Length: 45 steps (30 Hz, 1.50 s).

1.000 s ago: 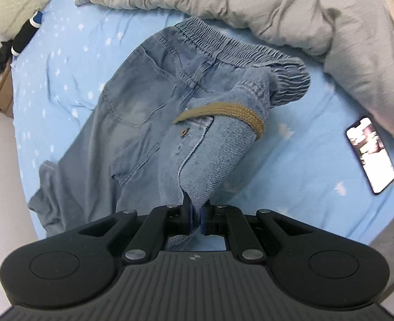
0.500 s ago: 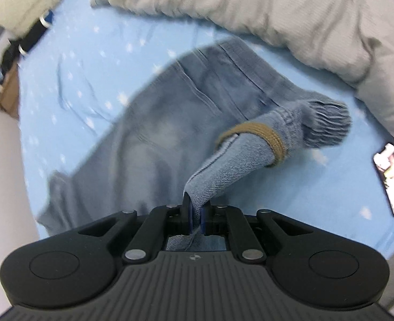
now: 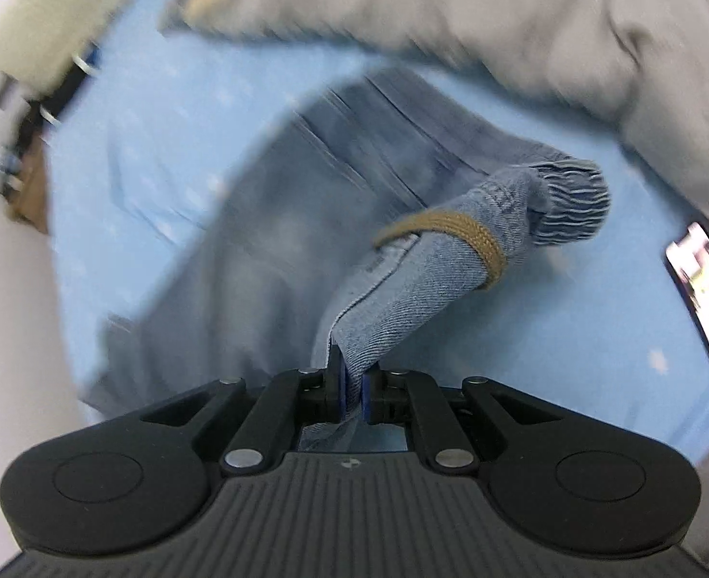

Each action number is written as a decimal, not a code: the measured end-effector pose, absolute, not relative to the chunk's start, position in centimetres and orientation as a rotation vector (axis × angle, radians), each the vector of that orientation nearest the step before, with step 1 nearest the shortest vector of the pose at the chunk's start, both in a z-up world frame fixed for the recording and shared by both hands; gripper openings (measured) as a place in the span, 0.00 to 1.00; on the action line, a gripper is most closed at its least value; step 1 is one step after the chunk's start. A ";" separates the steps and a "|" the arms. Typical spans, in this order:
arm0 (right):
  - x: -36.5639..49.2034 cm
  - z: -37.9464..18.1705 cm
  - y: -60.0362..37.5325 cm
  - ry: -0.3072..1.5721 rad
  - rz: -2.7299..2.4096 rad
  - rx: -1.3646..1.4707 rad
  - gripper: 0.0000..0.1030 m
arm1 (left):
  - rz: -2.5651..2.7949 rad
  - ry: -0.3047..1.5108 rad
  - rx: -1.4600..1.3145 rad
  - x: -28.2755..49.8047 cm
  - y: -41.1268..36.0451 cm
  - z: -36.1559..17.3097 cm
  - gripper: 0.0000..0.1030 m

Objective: Fold clothes

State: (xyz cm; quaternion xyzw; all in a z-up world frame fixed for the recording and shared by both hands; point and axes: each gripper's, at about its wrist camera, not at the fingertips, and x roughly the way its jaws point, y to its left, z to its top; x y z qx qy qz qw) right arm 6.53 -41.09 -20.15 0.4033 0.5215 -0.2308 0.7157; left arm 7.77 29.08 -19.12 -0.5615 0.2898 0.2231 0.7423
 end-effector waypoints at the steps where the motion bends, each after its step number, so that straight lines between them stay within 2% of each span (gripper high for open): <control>1: 5.9 -21.3 -40.8 1.181 -0.528 0.885 0.06 | 0.502 0.658 -1.223 7.6 29.1 -20.0 0.04; 6: 3.7 -25.1 -39.7 1.257 -0.592 0.852 0.06 | 0.555 0.743 -1.199 6.3 29.4 -23.1 0.05; 13: 3.2 -25.2 -39.8 1.255 -0.589 0.854 0.10 | 0.572 0.841 -1.082 5.8 28.2 -21.8 0.11; 14: 3.1 -25.0 -39.9 1.248 -0.584 0.863 0.11 | 0.566 0.852 -1.067 5.7 27.9 -21.5 0.13; 15: 3.0 -24.8 -40.0 1.247 -0.585 0.874 0.13 | 0.559 0.856 -1.061 5.5 27.6 -21.3 0.20; 16: 3.0 -24.7 -40.0 1.251 -0.590 0.883 0.15 | 0.557 0.861 -1.055 5.3 27.3 -21.0 0.32; 17: 2.8 -24.5 -40.1 1.257 -0.599 0.890 0.16 | 0.570 0.871 -1.046 5.1 27.0 -20.9 0.37; 18: 2.5 -24.3 -40.1 1.266 -0.614 0.897 0.24 | 0.584 0.881 -1.046 4.8 26.7 -21.0 0.42; 19: 2.3 -24.2 -40.0 1.279 -0.627 0.903 0.35 | 0.597 0.891 -1.048 4.6 26.4 -21.1 0.43; 21: 2.1 -24.1 -39.8 1.312 -0.633 0.908 0.45 | 0.624 0.909 -1.056 4.0 25.9 -21.4 0.43; 23: 1.9 -24.2 -39.1 1.337 -0.620 0.932 0.46 | 0.649 0.924 -1.070 3.4 25.4 -21.7 0.43; 27: 2.5 -24.2 -36.9 1.360 -0.584 1.013 0.53 | 0.651 0.945 -1.070 3.0 24.7 -21.7 0.43; 36: 7.6 -27.0 -31.7 1.312 -0.569 1.227 0.56 | 0.570 1.040 -0.987 4.6 23.2 -21.7 0.45; 45: 11.3 -30.9 -27.1 1.255 -0.701 1.271 0.56 | 0.482 1.118 -0.950 7.7 22.5 -21.5 0.46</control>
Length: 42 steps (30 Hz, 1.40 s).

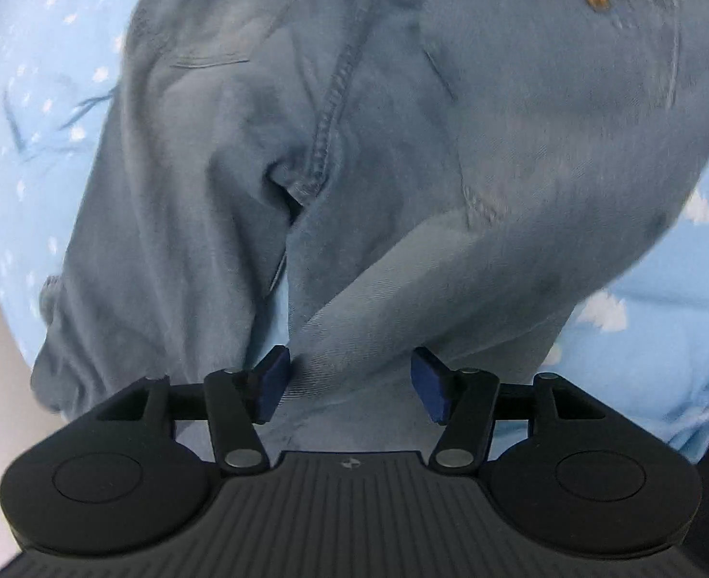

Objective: Fold clothes

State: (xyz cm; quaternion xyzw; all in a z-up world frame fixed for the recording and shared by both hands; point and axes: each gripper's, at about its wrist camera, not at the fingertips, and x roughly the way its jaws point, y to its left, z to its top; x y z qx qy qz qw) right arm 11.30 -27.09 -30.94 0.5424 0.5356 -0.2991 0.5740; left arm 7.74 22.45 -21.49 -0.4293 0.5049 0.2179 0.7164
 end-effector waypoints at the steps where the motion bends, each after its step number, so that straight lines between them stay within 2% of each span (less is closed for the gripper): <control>1: 11.2 -31.1 -26.9 1.242 -0.714 1.286 0.53 | 0.474 1.125 -0.945 8.1 22.3 -21.5 0.46; 3: 11.1 -31.4 -26.7 1.230 -0.741 1.275 0.51 | 0.456 1.136 -0.931 8.9 22.0 -21.4 0.46; 5: 10.6 -31.6 -26.6 1.212 -0.762 1.281 0.37 | 0.448 1.155 -0.908 9.8 21.6 -21.5 0.46; 6: 10.4 -31.5 -26.6 1.203 -0.760 1.274 0.22 | 0.447 1.167 -0.901 10.1 21.4 -21.5 0.46; 7: 10.1 -31.3 -26.6 1.195 -0.758 1.267 0.12 | 0.442 1.179 -0.898 10.4 21.2 -21.7 0.48; 9: 9.6 -30.9 -26.6 1.181 -0.747 1.251 0.05 | 0.431 1.199 -0.896 10.9 20.9 -21.9 0.48; 22: 4.0 -27.6 -25.6 1.220 -0.518 1.112 0.03 | 0.368 1.187 -0.916 10.8 16.6 -20.5 0.52; 27: 0.8 -27.2 -25.1 1.262 -0.405 1.034 0.03 | 0.316 1.166 -0.932 9.3 13.8 -19.5 0.60; 31: -1.8 -27.3 -25.7 1.286 -0.340 0.984 0.02 | 0.300 1.168 -0.887 8.8 11.4 -19.7 0.62; 37: -3.8 -28.8 -26.0 1.343 -0.258 0.863 0.01 | 0.292 1.203 -0.780 9.4 6.8 -21.7 0.62; 42: -4.1 -30.0 -25.3 1.361 -0.193 0.755 0.01 | 0.336 1.301 -0.617 10.2 3.2 -24.2 0.62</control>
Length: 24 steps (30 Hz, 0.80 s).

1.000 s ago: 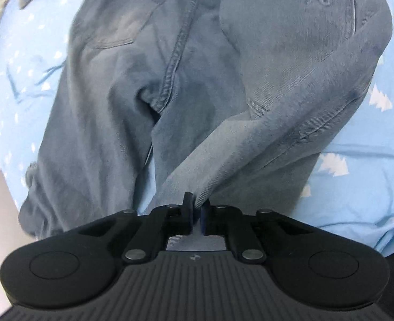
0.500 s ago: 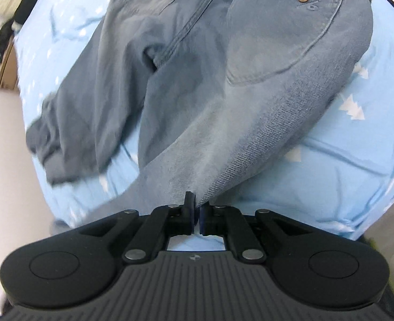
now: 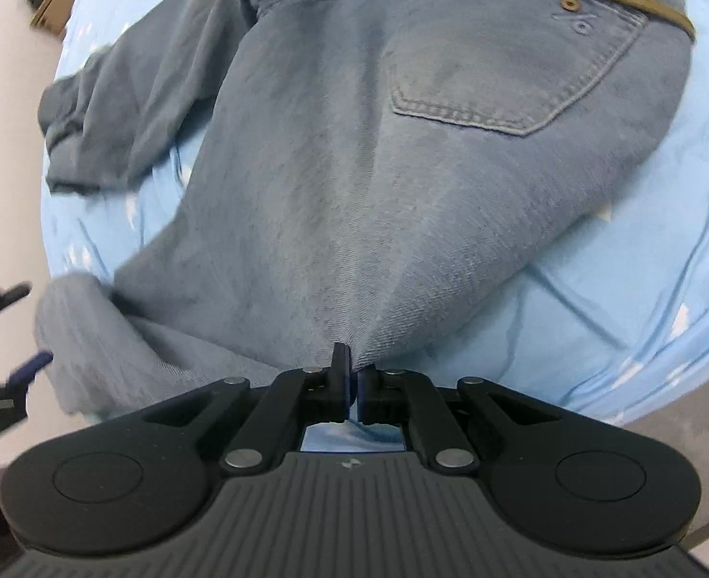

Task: Fold clothes
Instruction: 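Fold the leg over with the left gripper while the right gripper pins the jeans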

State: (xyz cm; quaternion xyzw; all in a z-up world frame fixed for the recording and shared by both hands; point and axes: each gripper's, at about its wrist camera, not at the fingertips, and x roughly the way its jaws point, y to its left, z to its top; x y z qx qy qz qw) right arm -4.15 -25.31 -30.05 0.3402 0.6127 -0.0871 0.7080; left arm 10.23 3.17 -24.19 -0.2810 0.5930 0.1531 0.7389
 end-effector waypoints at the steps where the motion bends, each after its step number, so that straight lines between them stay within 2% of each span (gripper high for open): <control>1: -4.2 -30.2 -25.2 1.359 -0.180 0.735 0.01 | 0.343 1.324 -0.591 10.3 2.6 -24.7 0.62; 12: -3.8 -31.2 -24.8 1.360 -0.098 0.625 0.01 | 0.317 1.437 -0.256 10.5 -4.5 -27.8 0.61; 14: -3.7 -31.4 -24.9 1.363 -0.092 0.626 0.01 | 0.337 1.454 -0.233 9.8 -4.2 -28.5 0.46; 15: -3.7 -31.4 -25.1 1.365 -0.092 0.635 0.01 | 0.355 1.450 -0.247 9.3 -3.8 -28.5 0.30; 16: -3.6 -31.3 -25.2 1.366 -0.091 0.642 0.01 | 0.364 1.435 -0.280 8.8 -3.2 -28.3 0.19; 18: -3.3 -30.9 -25.2 1.366 -0.075 0.632 0.01 | 0.383 1.401 -0.340 7.7 -1.9 -27.6 0.07; 24: -3.2 -30.7 -25.8 1.365 -0.038 0.655 0.02 | 0.536 1.272 -0.591 2.0 3.2 -25.0 0.04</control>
